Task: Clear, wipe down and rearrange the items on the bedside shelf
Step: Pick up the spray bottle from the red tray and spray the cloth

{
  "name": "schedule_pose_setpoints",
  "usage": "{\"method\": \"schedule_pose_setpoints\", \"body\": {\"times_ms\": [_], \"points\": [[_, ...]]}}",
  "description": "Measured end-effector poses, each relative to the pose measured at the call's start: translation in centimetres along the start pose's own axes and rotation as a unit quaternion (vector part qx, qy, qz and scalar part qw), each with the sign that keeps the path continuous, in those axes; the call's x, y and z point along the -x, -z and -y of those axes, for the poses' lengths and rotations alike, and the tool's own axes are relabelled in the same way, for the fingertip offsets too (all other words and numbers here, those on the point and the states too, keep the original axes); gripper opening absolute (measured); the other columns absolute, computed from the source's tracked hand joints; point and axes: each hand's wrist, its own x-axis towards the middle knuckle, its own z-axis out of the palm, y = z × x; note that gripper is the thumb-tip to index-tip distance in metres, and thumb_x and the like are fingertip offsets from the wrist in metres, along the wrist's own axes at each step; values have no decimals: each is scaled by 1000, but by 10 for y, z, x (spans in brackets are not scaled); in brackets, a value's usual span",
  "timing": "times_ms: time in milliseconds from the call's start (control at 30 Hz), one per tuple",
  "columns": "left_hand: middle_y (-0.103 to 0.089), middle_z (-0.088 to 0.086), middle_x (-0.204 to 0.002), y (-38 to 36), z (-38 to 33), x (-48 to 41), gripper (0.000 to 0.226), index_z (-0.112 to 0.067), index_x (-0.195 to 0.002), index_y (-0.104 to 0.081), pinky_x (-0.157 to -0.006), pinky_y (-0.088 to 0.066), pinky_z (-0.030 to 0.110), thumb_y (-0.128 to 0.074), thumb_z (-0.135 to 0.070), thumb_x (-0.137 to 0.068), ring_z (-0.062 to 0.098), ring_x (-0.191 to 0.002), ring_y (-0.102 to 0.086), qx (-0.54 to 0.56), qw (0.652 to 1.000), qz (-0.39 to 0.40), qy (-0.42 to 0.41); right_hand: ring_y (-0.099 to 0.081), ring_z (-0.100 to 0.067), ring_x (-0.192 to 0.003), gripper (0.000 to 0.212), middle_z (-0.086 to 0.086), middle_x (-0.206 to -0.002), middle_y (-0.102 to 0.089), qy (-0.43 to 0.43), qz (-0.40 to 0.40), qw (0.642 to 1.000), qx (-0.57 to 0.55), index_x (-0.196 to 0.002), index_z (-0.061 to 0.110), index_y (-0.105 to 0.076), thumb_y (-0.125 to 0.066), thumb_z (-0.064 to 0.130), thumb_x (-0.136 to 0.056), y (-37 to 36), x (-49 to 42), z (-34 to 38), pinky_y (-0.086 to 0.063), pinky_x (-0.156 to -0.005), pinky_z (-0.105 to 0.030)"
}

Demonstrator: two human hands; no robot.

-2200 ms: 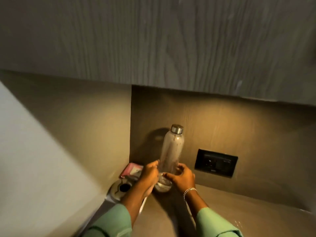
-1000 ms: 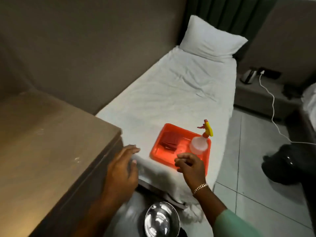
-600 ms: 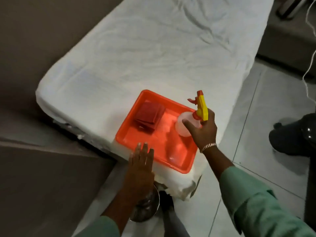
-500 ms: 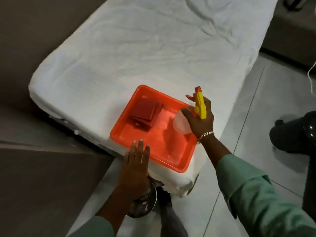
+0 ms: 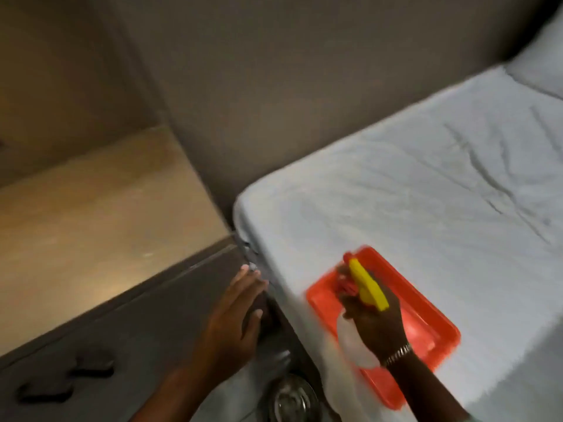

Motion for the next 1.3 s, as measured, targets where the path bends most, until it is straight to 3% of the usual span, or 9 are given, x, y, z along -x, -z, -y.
{"method": "schedule_pose_setpoints", "body": {"times_ms": [233,367,633,767,900,1033,1133,1200,1300], "points": [[-44,6,-147,143,70,88,45,-12,-133,-51,-120,-22,42,-47,-20,-89,17,-144,-25,-83,963,-216,137,-60,-8,-54,80,4,-101,-76,2,209,973,-99,-118,41,-63,-56,-23,-70,-139,30,121,-52,-47,-28],[-35,8,-154,185,124,136,50,-12,-140,-42,-119,-10,36,-42,-32,-95,20,-147,-17,-133,937,-237,221,-66,-11,-68,78,4,-92,-76,24,255,962,-92,-121,40,-62,-54,-20,-73,-203,45,174,-52,-47,-26],[-18,0,-161,194,160,158,59,-20,-149,-25,-119,3,31,-33,-47,-97,14,-149,-5,-169,936,-201,234,-64,-1,-51,46,11,-56,-68,23,223,973,-49,-114,14,-67,-63,-13,-78,-249,60,204,-46,-43,-9],[-40,3,-151,189,136,128,49,-15,-142,-40,-121,-13,33,-46,-34,-96,17,-144,-27,-45,949,-225,218,-66,-3,-60,67,6,-82,-74,29,185,981,-50,-124,35,-61,-62,-13,-78,-228,62,191,-50,-50,-11],[-58,12,-132,157,84,82,38,-5,-125,-58,-112,-35,39,-59,-9,-88,27,-127,-50,40,970,-212,107,-61,-7,-62,75,-3,-109,-71,33,69,994,-83,-131,26,-57,-59,-23,-75,-168,67,160,-52,-52,-24],[-63,1,-123,86,18,43,35,-11,-117,-64,-105,-39,28,-53,-13,-84,13,-118,-54,128,980,-150,39,-63,-18,-65,78,2,-106,-73,-32,-90,988,-124,-120,35,-65,-55,-27,-73,-81,66,113,-49,-50,-29],[-64,-2,-116,13,-18,15,34,-12,-111,-66,-100,-37,16,-53,-12,-80,6,-110,-56,164,984,-58,39,-54,-23,-62,57,-1,-96,-76,-91,-198,969,-114,-115,14,-67,-60,-24,-73,-11,55,57,-49,-55,-33],[-65,1,-114,-38,-29,-4,35,-11,-110,-66,-98,-37,16,-52,-9,-78,7,-107,-56,166,984,23,63,-54,-24,-57,51,-20,-90,-73,-126,-231,961,-82,-106,17,-70,-64,-21,-72,25,43,19,-50,-60,-33],[-65,6,-120,-124,-32,-40,37,-11,-116,-63,-100,-42,26,-59,-3,-81,18,-114,-59,161,959,189,136,-64,-21,-71,56,-16,-106,-71,-156,-227,961,-33,-123,9,-61,-61,-21,-76,61,23,-41,-55,-68,-27]]}}
